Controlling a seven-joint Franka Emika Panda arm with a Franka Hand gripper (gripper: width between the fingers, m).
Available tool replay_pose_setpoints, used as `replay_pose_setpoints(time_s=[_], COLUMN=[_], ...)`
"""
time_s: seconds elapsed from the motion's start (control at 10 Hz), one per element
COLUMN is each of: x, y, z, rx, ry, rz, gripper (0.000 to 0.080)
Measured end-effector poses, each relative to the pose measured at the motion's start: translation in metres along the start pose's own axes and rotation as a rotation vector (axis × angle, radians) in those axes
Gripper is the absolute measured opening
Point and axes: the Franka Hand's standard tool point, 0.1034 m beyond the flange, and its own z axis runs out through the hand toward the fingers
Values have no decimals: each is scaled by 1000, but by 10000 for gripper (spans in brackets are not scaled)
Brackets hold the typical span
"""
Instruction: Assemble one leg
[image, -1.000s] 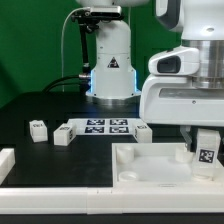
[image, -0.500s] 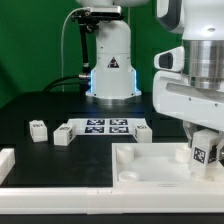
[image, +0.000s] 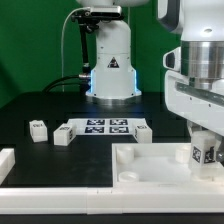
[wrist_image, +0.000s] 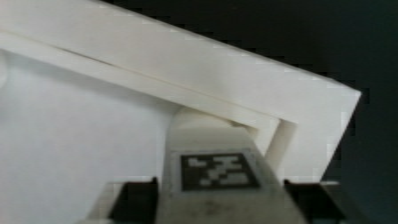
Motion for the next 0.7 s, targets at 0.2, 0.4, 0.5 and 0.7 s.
replay_pose_setpoints(time_s=[0.2,0.4,0.5,0.7], x=[0,2,5,2], y=[-1,0,1,2], z=[1,1,2,5], rx=[10,7,6,16], ry=[4,7,9,18], rz=[-73,-329,-488,-649], gripper=[598,641,641,649])
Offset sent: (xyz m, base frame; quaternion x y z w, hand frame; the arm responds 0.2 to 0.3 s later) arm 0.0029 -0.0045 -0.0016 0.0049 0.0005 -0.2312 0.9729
